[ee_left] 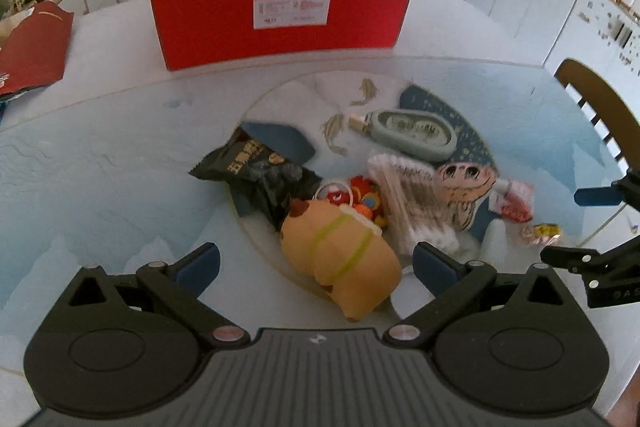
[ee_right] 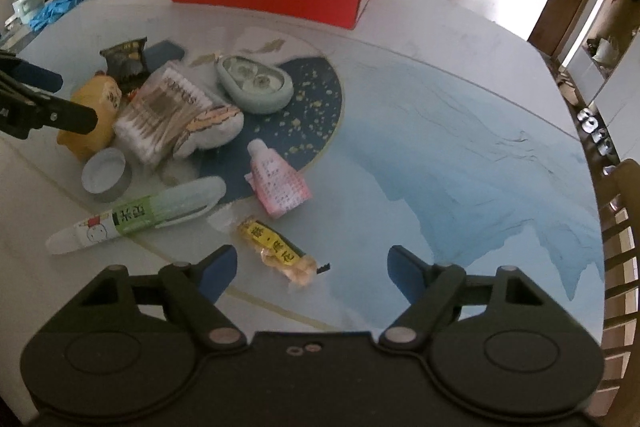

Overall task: Organize objects
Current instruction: 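Move both tools back over the items on the table, then grasp the yellow pig plush with the left tool while the right tool grasps the bagged snack, then carry the pig plush and bagged snack with both tools into the red box, then open both tools to release the pig plush and snack in the box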

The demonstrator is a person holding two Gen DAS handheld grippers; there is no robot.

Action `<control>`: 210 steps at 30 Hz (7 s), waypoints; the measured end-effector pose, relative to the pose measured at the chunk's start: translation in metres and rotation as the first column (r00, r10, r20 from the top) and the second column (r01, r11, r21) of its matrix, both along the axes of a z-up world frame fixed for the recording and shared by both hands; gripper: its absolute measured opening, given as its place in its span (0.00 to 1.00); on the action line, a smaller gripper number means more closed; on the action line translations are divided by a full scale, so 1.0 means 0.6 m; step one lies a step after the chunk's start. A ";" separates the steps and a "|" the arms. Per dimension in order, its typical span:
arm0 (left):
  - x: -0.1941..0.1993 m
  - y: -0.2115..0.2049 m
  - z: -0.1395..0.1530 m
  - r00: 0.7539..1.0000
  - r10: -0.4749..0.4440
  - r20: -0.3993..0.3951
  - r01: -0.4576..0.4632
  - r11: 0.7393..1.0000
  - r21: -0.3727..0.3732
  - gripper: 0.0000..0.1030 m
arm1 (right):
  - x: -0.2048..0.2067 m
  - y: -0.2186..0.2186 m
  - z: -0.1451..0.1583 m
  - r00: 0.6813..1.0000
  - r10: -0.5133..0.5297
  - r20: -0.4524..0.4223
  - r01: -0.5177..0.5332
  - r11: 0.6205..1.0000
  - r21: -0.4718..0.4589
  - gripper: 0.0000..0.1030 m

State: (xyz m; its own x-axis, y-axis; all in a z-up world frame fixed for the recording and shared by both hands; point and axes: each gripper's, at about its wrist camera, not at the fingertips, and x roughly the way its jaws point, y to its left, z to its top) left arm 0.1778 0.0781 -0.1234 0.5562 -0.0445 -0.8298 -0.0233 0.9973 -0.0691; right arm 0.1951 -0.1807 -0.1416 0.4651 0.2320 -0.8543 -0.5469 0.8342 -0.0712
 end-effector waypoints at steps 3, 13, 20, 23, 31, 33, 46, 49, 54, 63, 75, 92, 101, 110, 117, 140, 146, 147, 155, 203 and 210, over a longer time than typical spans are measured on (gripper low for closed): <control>0.007 0.005 -0.013 1.000 0.004 -0.023 -0.004 1.000 -0.005 1.00 | 0.002 0.006 -0.006 1.000 0.013 -0.010 -0.013 1.000 -0.008 0.72; 0.012 0.023 -0.030 0.998 -0.008 -0.064 0.002 0.997 -0.081 1.00 | -0.004 0.014 -0.005 0.998 0.033 -0.049 -0.031 0.999 0.044 0.57; 0.000 0.031 -0.026 0.999 -0.022 -0.029 0.019 0.995 -0.103 0.93 | -0.020 0.020 0.000 0.997 0.054 -0.054 -0.050 0.997 0.065 0.40; -0.002 0.033 -0.021 1.000 -0.021 -0.015 0.019 0.990 -0.139 0.81 | -0.025 0.023 0.002 0.997 0.052 -0.057 -0.048 0.996 0.074 0.31; -0.001 0.013 -0.016 0.998 -0.063 -0.026 0.058 0.987 -0.150 0.53 | -0.038 0.023 0.009 0.998 0.034 -0.053 -0.029 0.996 0.088 0.27; -0.002 0.009 -0.015 0.997 -0.068 -0.028 0.063 0.986 -0.157 0.42 | -0.041 0.021 0.013 0.998 0.034 -0.054 -0.028 0.994 0.102 0.26; -0.027 -0.002 0.004 0.996 -0.091 0.014 0.092 0.986 -0.139 0.38 | -0.064 0.014 0.050 0.999 0.019 -0.038 -0.012 0.985 0.174 0.25; -0.036 -0.006 0.013 0.995 -0.095 0.021 0.098 0.984 -0.151 0.37 | -0.065 0.011 0.061 1.000 0.009 -0.026 -0.004 0.983 0.182 0.25; -0.048 -0.015 0.025 0.995 -0.099 0.028 0.102 0.981 -0.166 0.37 | -0.065 0.009 0.079 1.000 -0.001 -0.001 0.001 0.983 0.182 0.18; -0.066 -0.029 0.037 0.993 -0.109 0.039 0.114 0.983 -0.145 0.37 | -0.067 0.000 0.078 0.996 0.094 0.002 -0.093 0.983 0.160 0.27; -0.093 -0.018 0.029 0.998 -0.068 0.014 0.070 0.986 -0.150 0.37 | -0.075 0.003 0.038 0.982 0.114 -0.150 -0.086 0.979 0.182 0.43; -0.108 -0.032 0.029 0.998 -0.057 0.019 0.059 0.988 -0.145 0.37 | -0.086 0.016 0.020 0.985 0.100 -0.142 -0.086 0.991 0.103 0.19; -0.115 -0.038 0.055 0.997 -0.063 0.050 0.070 0.984 -0.162 0.37 | -0.056 0.016 0.088 0.995 0.060 -0.079 -0.043 0.979 0.202 0.18; -0.076 -0.016 0.084 0.992 -0.099 0.081 0.112 0.977 -0.180 0.37 | 0.002 0.047 0.155 0.999 0.030 -0.034 -0.020 0.963 0.270 0.18; -0.020 0.012 0.130 0.979 -0.143 0.146 0.165 0.975 -0.151 0.37 | 0.063 0.073 0.205 1.000 -0.001 0.004 0.000 0.960 0.279 0.18; 0.222 0.129 0.219 0.945 -0.234 0.228 0.245 0.969 -0.021 0.37 | 0.260 0.210 0.263 0.994 -0.044 0.104 0.018 0.971 0.238 0.18; 0.291 0.147 0.224 0.941 -0.254 0.225 0.261 0.965 0.002 0.37 | 0.310 0.240 0.254 0.992 -0.052 0.116 0.026 0.978 0.209 0.18; 0.302 0.150 0.224 0.940 -0.258 0.224 0.263 0.965 0.008 0.38 | 0.318 0.244 0.252 0.992 -0.054 0.116 0.029 0.978 0.205 0.18; 0.392 0.177 0.203 0.947 -0.247 0.205 0.245 0.969 0.034 0.38 | 0.377 0.279 0.225 0.991 -0.066 0.119 0.045 0.984 0.170 0.18; 0.515 0.180 0.085 0.970 -0.241 0.031 0.241 0.971 -0.006 0.52 | 0.435 0.274 0.116 0.991 -0.132 -0.032 0.135 0.983 0.126 0.40; 0.485 0.179 0.125 0.973 -0.222 0.072 0.222 0.975 0.000 0.52 | 0.408 0.261 0.151 0.992 -0.122 0.010 0.120 0.983 0.136 0.42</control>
